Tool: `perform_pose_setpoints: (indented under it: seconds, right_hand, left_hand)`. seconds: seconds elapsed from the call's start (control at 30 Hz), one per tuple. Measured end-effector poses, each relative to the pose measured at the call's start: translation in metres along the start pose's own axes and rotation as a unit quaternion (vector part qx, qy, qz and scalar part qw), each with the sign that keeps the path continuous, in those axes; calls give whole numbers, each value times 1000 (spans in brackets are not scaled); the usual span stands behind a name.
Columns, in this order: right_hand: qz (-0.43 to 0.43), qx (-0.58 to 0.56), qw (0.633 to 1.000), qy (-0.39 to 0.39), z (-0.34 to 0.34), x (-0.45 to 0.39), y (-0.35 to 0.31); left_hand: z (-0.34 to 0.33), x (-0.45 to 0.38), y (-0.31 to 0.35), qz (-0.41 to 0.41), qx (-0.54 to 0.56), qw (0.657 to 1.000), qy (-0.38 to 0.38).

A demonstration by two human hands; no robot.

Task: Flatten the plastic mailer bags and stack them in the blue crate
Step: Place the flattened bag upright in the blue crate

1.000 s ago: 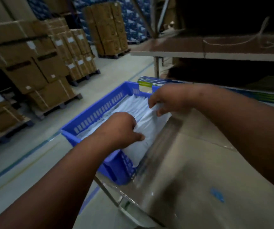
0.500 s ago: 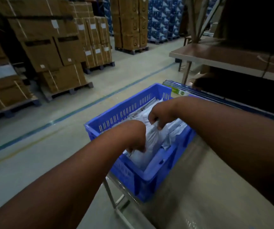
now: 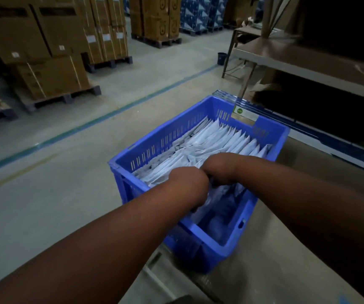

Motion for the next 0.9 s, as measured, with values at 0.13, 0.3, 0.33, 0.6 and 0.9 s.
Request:
perform_pose_setpoints:
  seconds: [0.13,0.3,0.33,0.6,0.9]
  right_hand:
    - [-24,-32,999,7,-1,0,3]
    - [-103,-142,982,74,-6,23,13]
    - [-115,-163,975,93,-5,31,12]
    - [-208,-222,913,270,38,118,-32]
    - [-119,-58,933,335,25,221,-150]
  left_hand:
    - [-12,-7,2,-3,-7,999,-31]
    - [-21,-15,3,-11,8,999,-29]
    - [-20,-15,4,-10,17,999,-25]
    - [29,21,-1,-76,89,983,138]
    - [-1,157,-31,-267,41,914,304]
Point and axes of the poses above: each hand's wrist, its own x-axis away from the middle knuckle, its own z-axis out of the back of the hand, y = z × x, the point moved 8 cm from there along -x, towards the middle knuckle, and after that the axes turned 10 degrees about y, right-handed, at the moved point
